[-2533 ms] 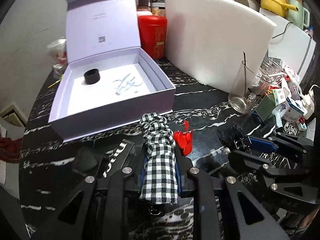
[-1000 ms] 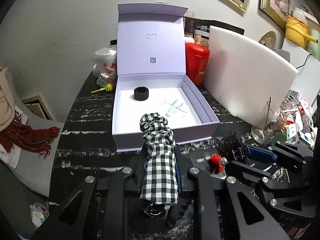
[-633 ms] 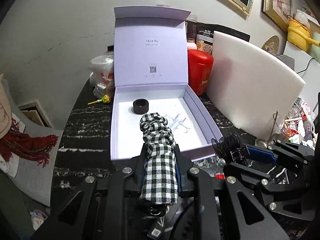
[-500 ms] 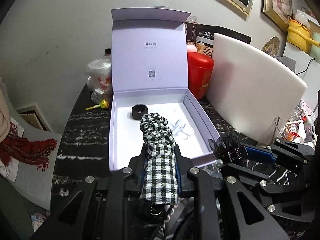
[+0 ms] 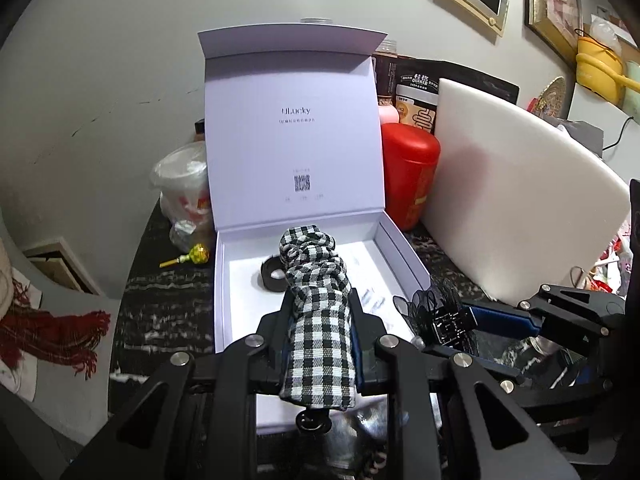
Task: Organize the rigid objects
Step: 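Carry the checkered strap and black glove over the white box with both grippers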
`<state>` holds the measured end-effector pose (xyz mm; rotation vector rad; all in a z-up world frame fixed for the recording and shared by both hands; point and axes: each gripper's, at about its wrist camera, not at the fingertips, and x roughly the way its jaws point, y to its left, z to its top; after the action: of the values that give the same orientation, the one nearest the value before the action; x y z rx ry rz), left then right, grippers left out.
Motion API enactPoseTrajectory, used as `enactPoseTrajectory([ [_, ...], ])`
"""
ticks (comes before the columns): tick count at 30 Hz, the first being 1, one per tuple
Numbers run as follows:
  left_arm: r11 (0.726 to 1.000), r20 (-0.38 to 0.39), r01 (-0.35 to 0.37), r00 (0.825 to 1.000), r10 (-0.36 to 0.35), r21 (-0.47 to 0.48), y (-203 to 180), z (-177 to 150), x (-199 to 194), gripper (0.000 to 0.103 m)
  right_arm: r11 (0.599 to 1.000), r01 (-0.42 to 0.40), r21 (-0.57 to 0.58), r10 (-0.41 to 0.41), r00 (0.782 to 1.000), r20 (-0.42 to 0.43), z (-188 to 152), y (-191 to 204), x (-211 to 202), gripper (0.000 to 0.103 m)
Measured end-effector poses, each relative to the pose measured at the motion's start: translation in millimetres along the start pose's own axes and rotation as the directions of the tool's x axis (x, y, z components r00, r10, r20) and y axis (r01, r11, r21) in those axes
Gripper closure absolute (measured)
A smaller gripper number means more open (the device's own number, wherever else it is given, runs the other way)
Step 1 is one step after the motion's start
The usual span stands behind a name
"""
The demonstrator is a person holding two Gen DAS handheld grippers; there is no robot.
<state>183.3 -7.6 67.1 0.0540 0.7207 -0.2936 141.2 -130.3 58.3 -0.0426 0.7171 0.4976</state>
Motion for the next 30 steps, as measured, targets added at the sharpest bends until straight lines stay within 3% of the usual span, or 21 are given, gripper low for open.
enactPoseTrajectory([
  [10, 0.999, 0.038, -0.022, 0.999, 0.02, 0.031, 6, 32, 27, 0.081, 0.998, 0.034, -0.046, -0.033, 0.999, 0.03, 29, -23, 21, 0.069],
  [21, 0.995, 0.09, -0.095, 0.992, 0.093, 0.023, 15, 66, 50, 0.081, 0.997, 0.063, -0.034, -0.062, 0.997, 0.049, 55, -51, 48, 0.069],
  [30, 0.993, 0.09, -0.112, 0.99, 0.109, 0.032, 21, 76, 69, 0.081, 0.996, 0.081, -0.02, -0.08, 0.995, 0.053, 71, -65, 66, 0.069],
])
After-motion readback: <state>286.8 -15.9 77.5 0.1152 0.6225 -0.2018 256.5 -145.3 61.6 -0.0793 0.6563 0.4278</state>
